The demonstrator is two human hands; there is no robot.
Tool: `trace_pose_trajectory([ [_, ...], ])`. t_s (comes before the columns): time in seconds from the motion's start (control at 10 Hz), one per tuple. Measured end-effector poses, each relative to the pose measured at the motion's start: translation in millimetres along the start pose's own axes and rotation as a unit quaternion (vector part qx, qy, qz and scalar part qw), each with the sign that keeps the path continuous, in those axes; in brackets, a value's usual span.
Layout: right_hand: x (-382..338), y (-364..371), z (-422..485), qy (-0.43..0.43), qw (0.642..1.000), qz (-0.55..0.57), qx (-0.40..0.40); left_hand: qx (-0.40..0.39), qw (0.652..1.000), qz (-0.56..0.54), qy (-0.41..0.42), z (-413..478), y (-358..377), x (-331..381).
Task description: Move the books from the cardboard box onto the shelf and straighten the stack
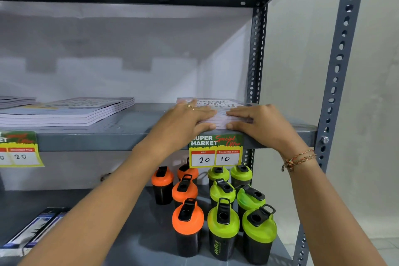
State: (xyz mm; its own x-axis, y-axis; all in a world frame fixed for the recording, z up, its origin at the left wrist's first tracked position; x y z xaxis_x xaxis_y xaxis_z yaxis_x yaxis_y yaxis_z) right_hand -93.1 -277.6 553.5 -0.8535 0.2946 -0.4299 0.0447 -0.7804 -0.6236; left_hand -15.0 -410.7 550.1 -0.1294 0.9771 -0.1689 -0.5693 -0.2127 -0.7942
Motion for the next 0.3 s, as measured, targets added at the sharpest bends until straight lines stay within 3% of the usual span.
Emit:
trace_pose_trajectory([
  [0.2, 7.0, 2.2, 4.0, 0.008, 1.0, -0.004, 0.013, 0.01, 1.0, -0.017, -0.002, 3.6, 2.5, -7.4],
  [0.3, -5.3, -8.2, -12.2, -0.053, 0.992, 0.045, 0.102, 0.015, 0.999, 0.043, 0.009, 1.0, -2.7, -1.3],
])
Point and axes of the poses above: each hand's wrist, its own z-axis towards the middle knuckle, its own y-axis out of the palm, x = y × z, the point moved 6 cm from there along z, towards the middle knuckle, and after that the axes turned 15 degrees about z, right-handed, at the moved point
